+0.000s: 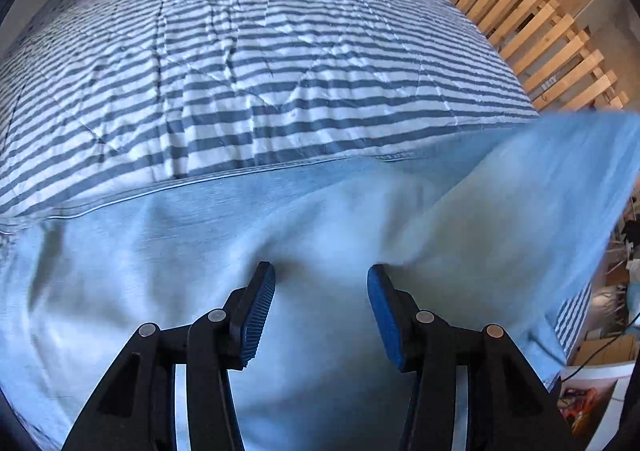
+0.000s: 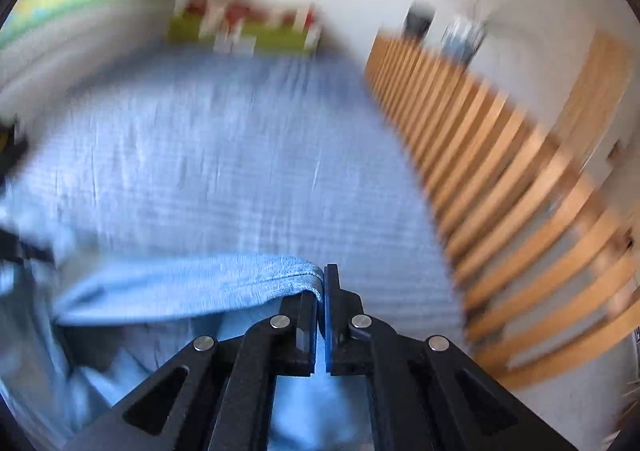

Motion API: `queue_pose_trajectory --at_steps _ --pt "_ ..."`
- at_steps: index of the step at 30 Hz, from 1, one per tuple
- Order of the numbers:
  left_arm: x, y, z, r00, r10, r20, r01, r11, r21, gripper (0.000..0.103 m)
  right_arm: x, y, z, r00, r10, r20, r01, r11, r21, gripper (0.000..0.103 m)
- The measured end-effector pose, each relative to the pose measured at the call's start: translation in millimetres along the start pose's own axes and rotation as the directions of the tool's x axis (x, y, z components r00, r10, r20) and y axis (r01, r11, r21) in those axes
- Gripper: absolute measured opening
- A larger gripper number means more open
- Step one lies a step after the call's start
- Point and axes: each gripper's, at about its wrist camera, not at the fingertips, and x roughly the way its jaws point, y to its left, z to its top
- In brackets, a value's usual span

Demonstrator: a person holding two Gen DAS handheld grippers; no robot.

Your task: Fold clothes

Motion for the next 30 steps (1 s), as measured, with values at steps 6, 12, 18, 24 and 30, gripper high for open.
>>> queue_pose_trajectory --at_steps 6,12,18,24,30 --pt "-27 14 -9 0.999 0.014 0.033 -0.015 1.0 0.018 0.052 1 2 -53 0.992 0.033 -0.12 -0.034 0.999 -0.009 0.002" --pt "-55 65 -11 0.994 0.084 0.072 -0.08 0.995 -0.063 0.052 74 -30 -172 0.824 0.094 -0.559 -0.042 0.994 0.105 0.009" --pt "-127 143 -38 0.975 0.147 0.166 -0.105 0.966 -0.235 0.052 42 -30 -116 0.909 0.093 -0.406 -0.065 0.994 0.084 0.017" --pt "-193 242 -89 0.933 0.266 0.243 -0.135 0.883 -0.449 0.062 46 24 -48 0.938 0.235 -0.255 -0.22 0.972 0.086 0.035" --pt "-221 330 -137 0.929 0.292 0.227 -0.097 0.784 -0.614 0.065 77 104 -9 0.921 0.313 -0.233 -0.319 0.948 0.009 0.038"
